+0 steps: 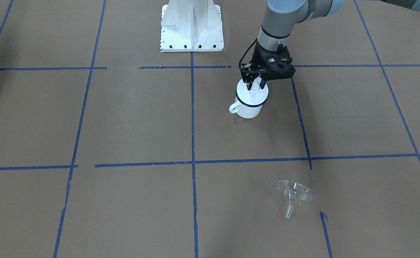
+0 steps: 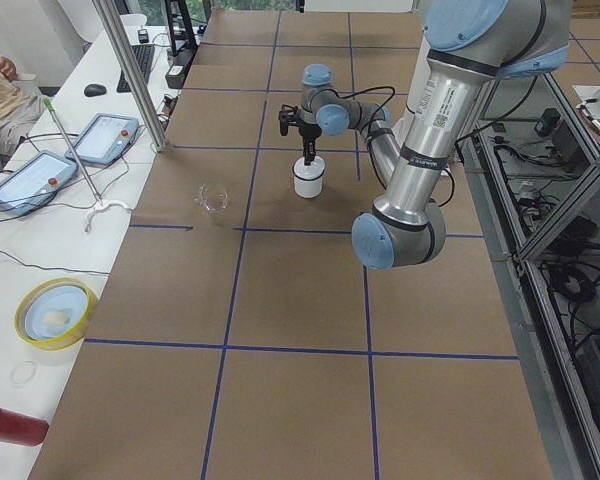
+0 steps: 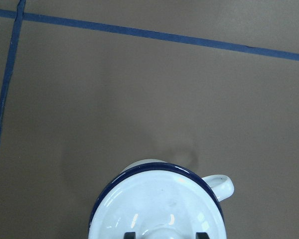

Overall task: Place funnel on cup
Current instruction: 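Lift the white lid off the mug and set it beside the mug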

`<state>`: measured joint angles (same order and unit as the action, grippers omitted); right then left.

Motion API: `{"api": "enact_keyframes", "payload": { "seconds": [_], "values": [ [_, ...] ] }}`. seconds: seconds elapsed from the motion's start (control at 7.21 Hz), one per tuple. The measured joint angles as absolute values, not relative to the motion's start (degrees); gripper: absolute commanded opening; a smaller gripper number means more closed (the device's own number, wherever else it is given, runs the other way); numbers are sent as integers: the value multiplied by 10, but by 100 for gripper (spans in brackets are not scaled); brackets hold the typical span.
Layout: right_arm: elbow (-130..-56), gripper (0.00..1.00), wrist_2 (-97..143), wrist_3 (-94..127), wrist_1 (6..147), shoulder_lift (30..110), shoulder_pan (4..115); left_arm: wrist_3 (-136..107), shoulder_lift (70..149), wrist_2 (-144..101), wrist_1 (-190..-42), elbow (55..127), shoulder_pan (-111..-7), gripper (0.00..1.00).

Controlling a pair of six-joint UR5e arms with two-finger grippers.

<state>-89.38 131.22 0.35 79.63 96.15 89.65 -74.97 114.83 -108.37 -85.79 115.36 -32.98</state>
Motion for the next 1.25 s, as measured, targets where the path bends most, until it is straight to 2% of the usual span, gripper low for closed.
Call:
{"api": "enact_keyframes", "payload": {
  "seconds": [0.14, 0.42, 0.83, 1.25],
  "values": [
    [-894, 100, 1312, 4, 796, 962, 897, -750, 1149, -1084, -858, 1152, -330, 48],
    [-894, 100, 1312, 4, 796, 962, 896, -750, 1150, -1084, -858, 1148, -330, 0],
    [-894, 100, 1312, 4, 796, 962, 896, -749, 1151, -1085, -855, 1160, -335, 0],
    [-894, 100, 1312, 4, 796, 962, 896, -707, 1138, -1086, -805, 1248, -379, 0]
  ]
}}
